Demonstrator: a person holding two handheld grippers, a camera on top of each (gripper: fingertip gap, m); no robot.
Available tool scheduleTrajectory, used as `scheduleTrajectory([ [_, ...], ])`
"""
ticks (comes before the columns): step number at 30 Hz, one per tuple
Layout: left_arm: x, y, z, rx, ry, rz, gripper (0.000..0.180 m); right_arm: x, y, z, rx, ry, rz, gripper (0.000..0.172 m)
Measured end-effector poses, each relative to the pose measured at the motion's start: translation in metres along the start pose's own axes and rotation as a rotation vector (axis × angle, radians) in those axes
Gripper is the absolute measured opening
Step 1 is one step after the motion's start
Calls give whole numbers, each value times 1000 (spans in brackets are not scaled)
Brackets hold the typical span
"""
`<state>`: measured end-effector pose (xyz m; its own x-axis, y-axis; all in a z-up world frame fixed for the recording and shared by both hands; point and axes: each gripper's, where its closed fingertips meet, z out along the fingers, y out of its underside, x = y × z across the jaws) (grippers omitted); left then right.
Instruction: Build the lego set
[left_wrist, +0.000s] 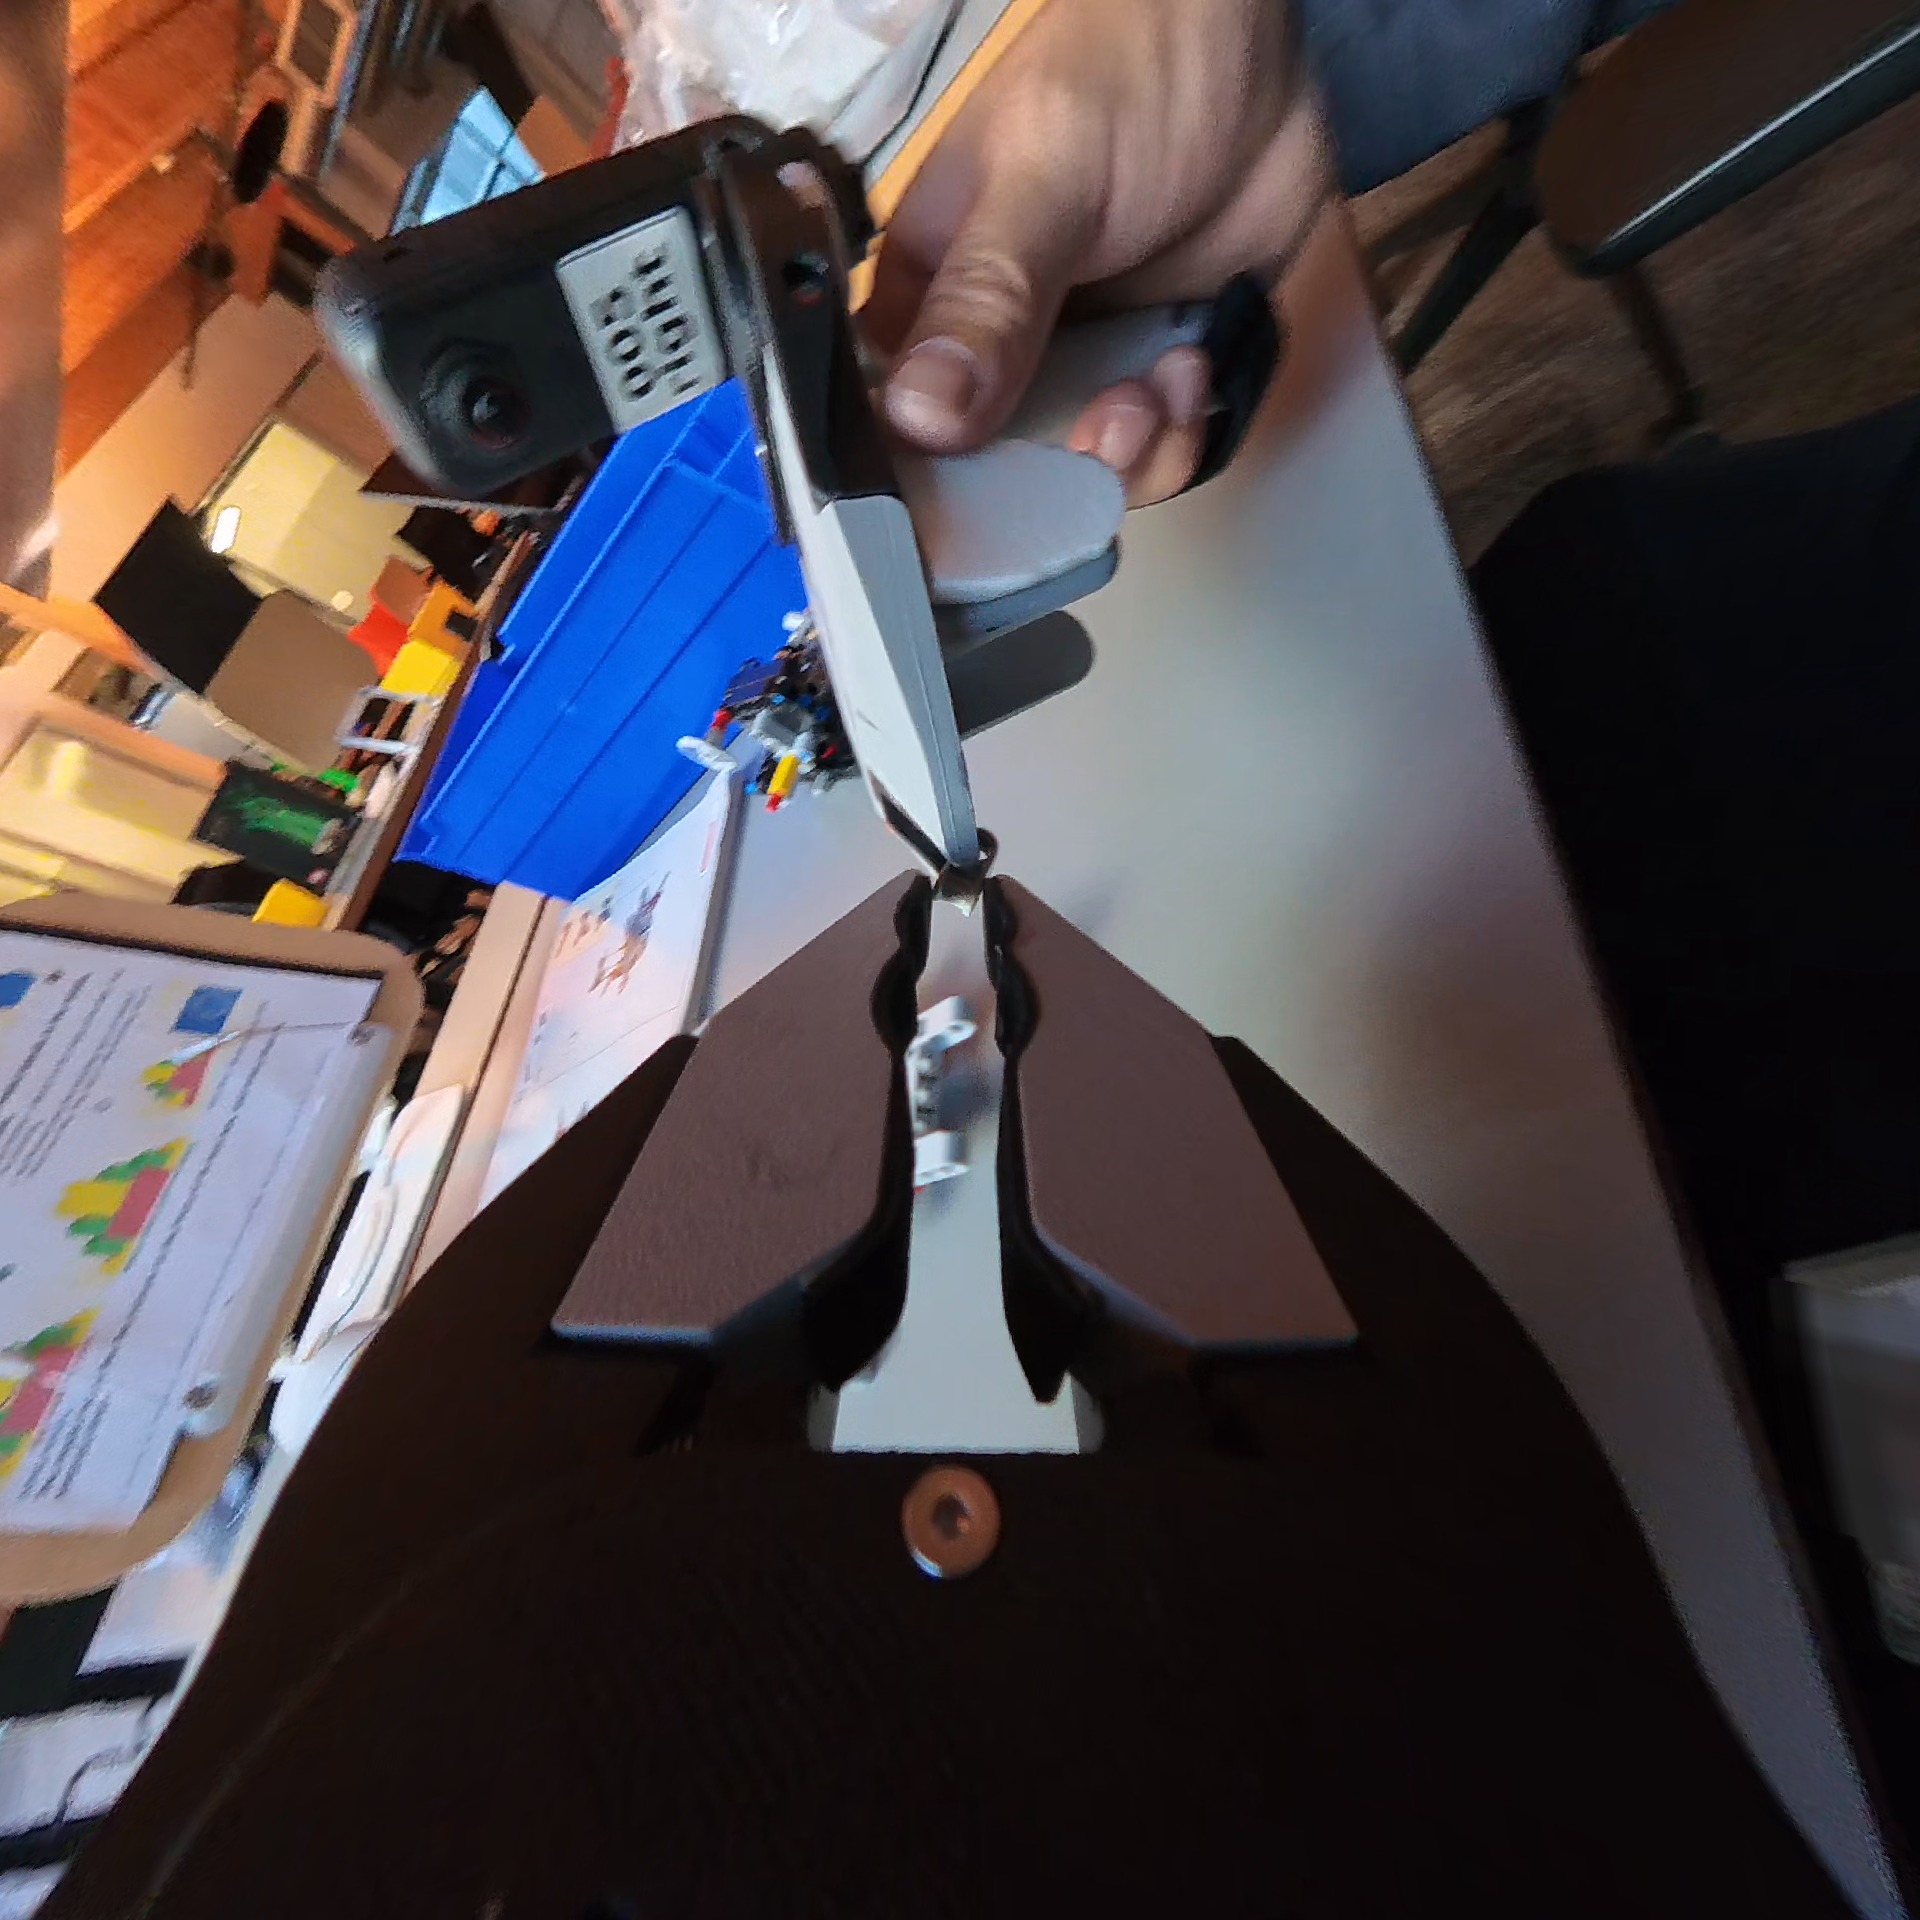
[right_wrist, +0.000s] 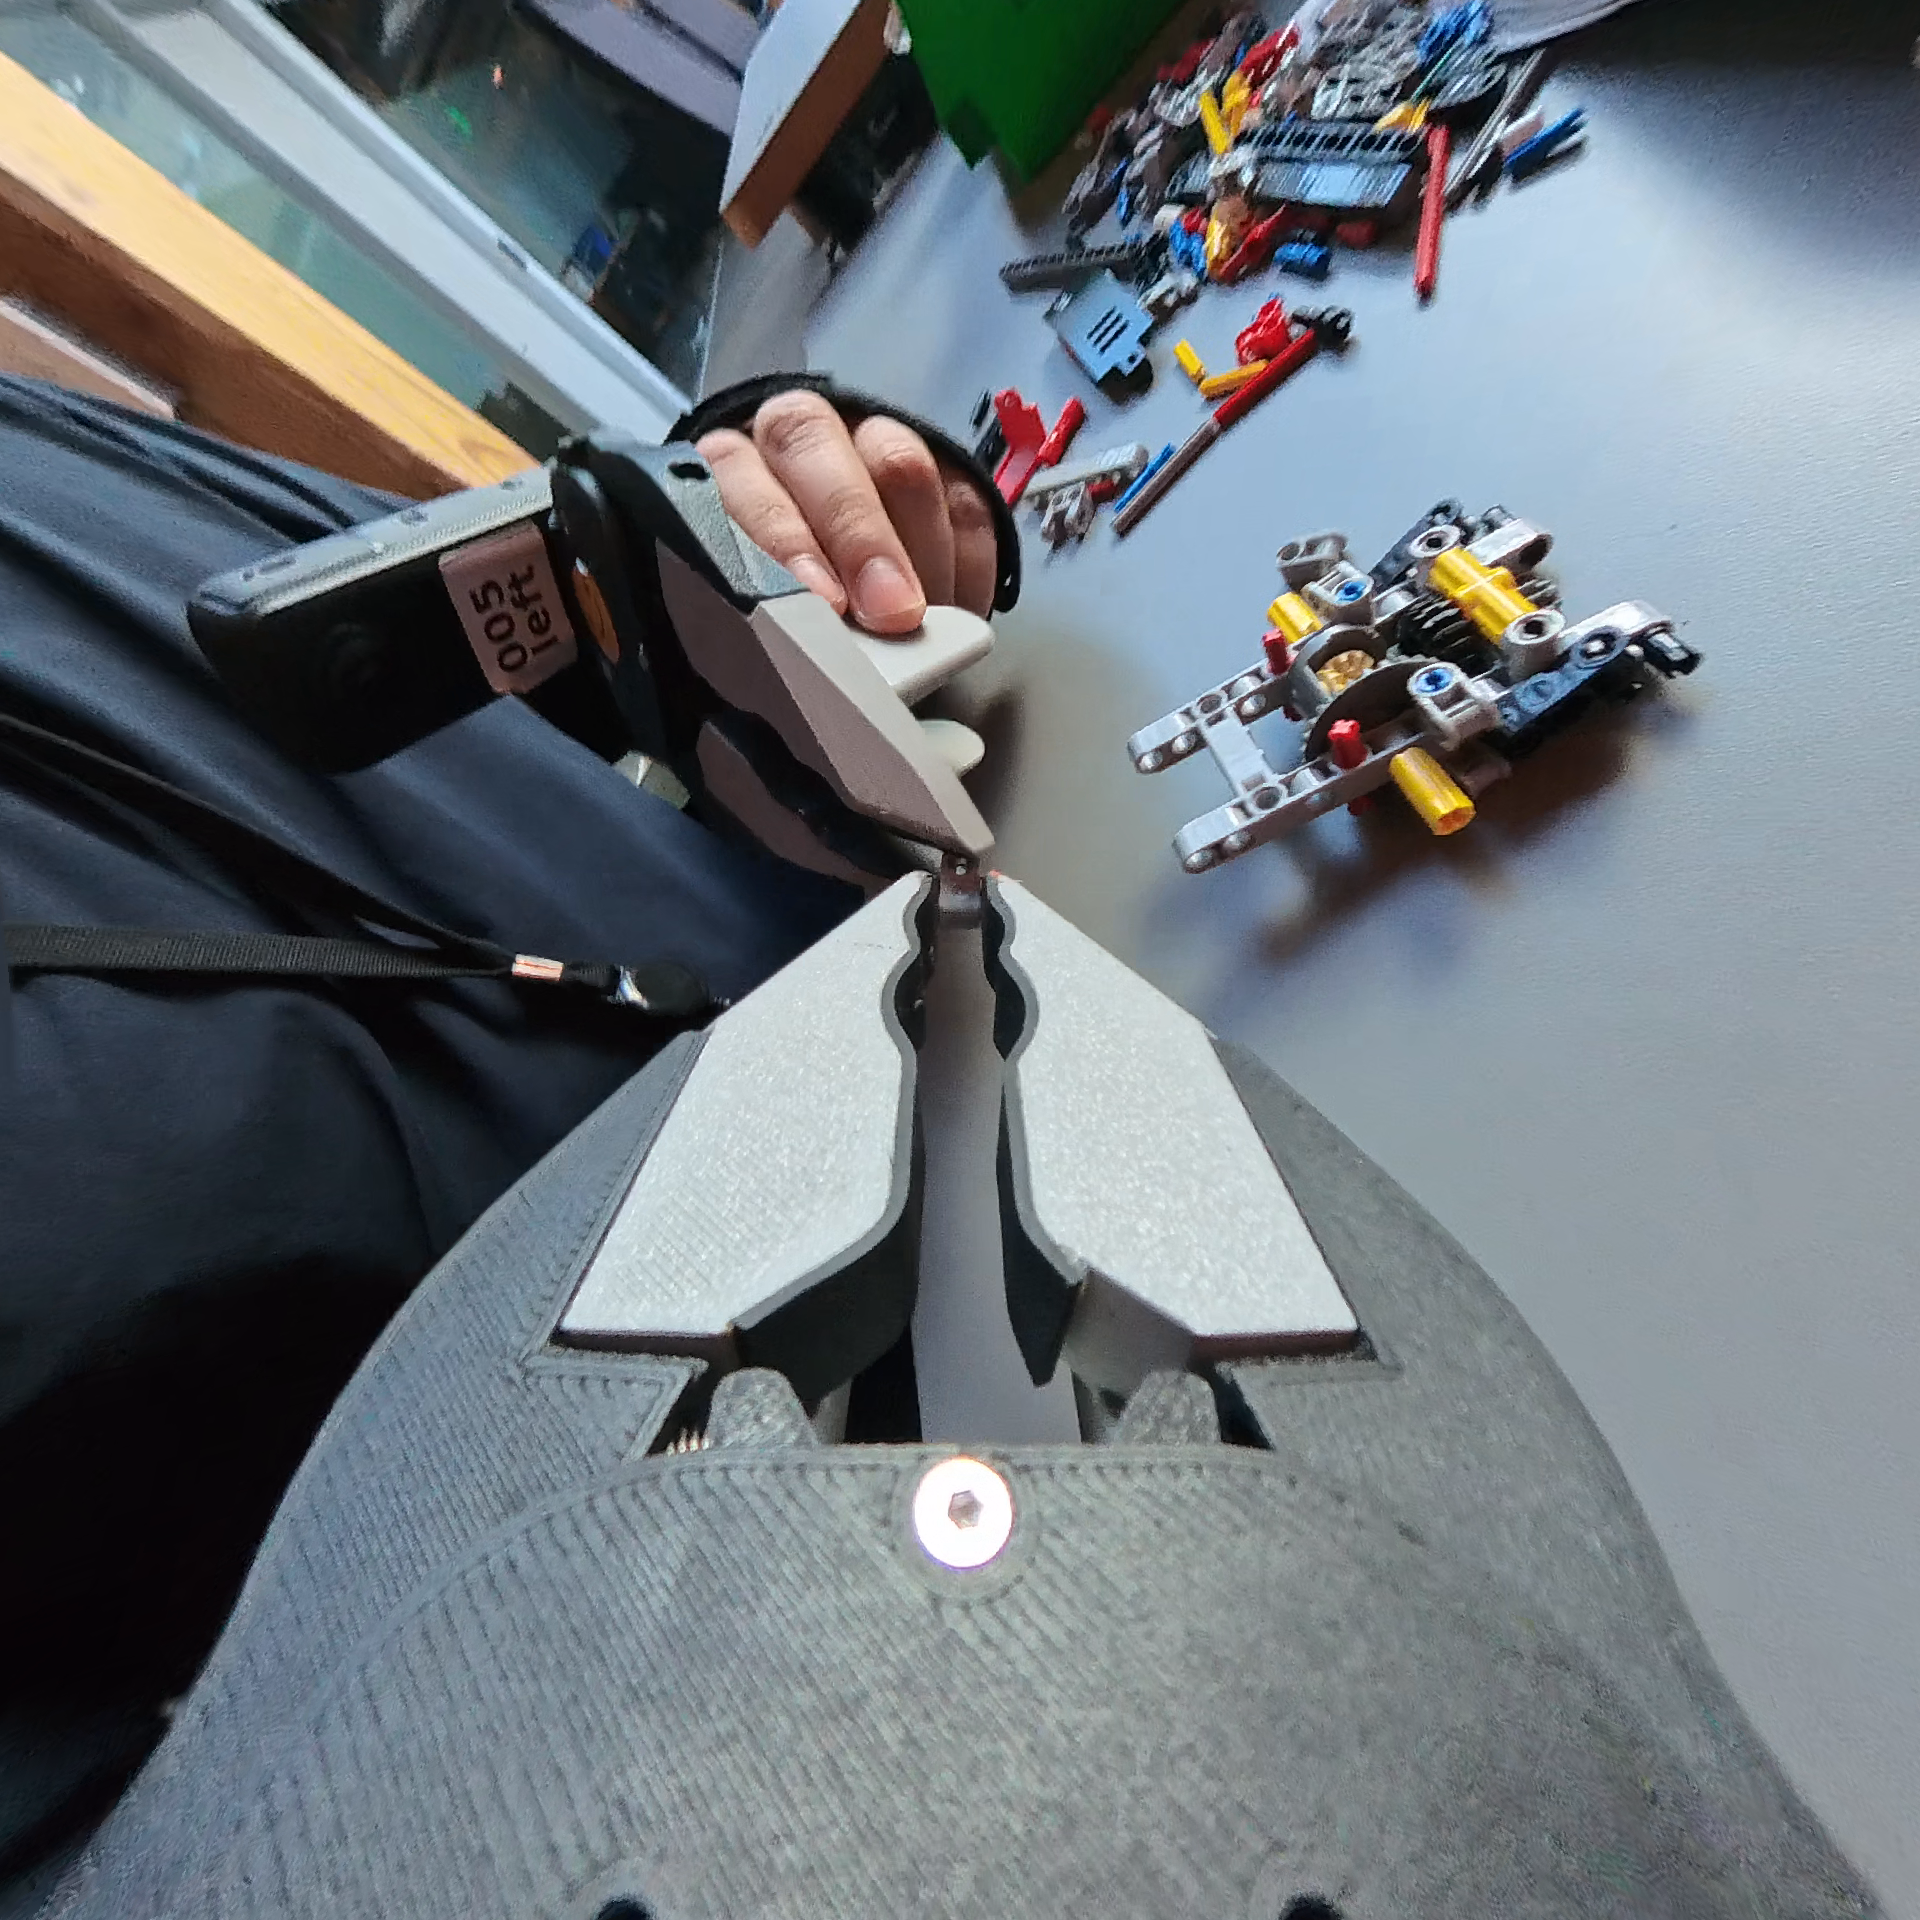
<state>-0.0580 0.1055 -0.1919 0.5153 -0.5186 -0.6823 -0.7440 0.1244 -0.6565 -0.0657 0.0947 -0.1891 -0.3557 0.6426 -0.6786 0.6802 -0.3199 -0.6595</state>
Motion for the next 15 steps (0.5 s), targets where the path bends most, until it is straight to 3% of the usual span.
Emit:
scheduleTrajectory([
  [3, -13, 3, -1, -28, -74, -9, 7, 0, -13, -2, 119, -4, 47, 11],
  [6, -21, 3, -3, -17, -98, -45, 7, 2, -21, -3, 216, 26, 46, 5],
  [15, -19, 5, -2, -24, -89, -45, 7, 4, -20, -2, 195, 97, 2, 5],
])
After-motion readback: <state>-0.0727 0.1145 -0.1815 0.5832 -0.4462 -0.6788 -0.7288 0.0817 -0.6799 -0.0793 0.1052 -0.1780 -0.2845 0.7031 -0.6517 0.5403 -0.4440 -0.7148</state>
